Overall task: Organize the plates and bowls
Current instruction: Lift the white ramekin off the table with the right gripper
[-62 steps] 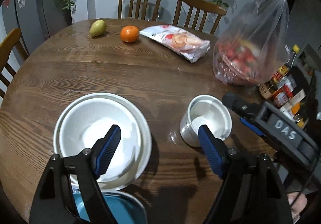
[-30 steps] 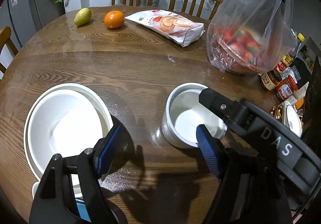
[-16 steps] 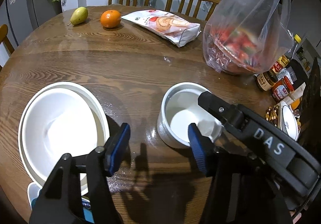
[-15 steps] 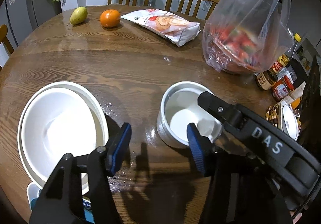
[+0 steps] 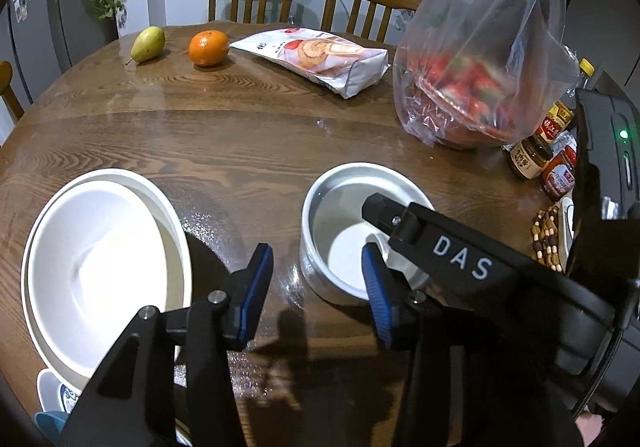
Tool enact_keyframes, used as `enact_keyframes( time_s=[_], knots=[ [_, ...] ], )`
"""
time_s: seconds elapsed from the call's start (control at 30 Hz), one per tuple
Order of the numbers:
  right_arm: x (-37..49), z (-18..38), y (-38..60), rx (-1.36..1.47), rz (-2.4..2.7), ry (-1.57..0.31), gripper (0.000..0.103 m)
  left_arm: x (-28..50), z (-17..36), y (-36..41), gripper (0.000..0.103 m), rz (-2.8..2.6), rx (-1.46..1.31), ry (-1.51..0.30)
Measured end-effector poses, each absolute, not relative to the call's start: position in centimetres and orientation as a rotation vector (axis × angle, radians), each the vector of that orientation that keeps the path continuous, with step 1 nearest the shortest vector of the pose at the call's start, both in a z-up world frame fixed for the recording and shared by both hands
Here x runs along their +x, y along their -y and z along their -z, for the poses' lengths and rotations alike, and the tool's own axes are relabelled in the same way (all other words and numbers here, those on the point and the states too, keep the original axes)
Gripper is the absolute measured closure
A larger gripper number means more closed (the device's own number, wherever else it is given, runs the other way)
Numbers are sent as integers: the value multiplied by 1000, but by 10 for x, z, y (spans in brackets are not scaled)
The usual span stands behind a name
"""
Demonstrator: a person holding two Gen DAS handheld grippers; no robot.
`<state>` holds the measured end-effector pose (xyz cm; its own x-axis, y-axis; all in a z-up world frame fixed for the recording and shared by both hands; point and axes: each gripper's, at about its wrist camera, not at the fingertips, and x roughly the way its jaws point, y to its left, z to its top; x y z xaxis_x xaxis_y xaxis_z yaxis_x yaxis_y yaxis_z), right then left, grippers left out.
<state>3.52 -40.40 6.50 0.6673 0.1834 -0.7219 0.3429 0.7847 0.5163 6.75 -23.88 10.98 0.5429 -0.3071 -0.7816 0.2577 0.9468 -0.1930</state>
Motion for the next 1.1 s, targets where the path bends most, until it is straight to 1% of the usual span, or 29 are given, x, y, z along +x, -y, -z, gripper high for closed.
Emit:
enact_keyframes(
  time_s=[0.1,0.23,0.3,0.43,0.47,0.5,0.73,1.1],
  knots=[
    [37,-62,405,697,93,-862,61,69,-108,239,59,332,-59,-942],
    [43,-49,405,725,87,-912,61,75,-99,239,61,323,-60,-989],
    [44,-46,404,732,77,-915,65,76,-97,239,63,334,-67,-1002],
    [42,-46,401,730,90,-915,69,74,-98,240,67,339,-60,-993],
    [41,-46,401,728,98,-914,74,73,-98,240,70,347,-59,-990],
    [41,-45,402,732,98,-915,76,72,-99,240,72,350,-58,-988],
    [38,-46,401,729,108,-917,76,71,-99,240,73,357,-56,-991],
    [29,-67,398,695,107,-866,77,58,-117,236,73,360,-57,-943]
  ],
)
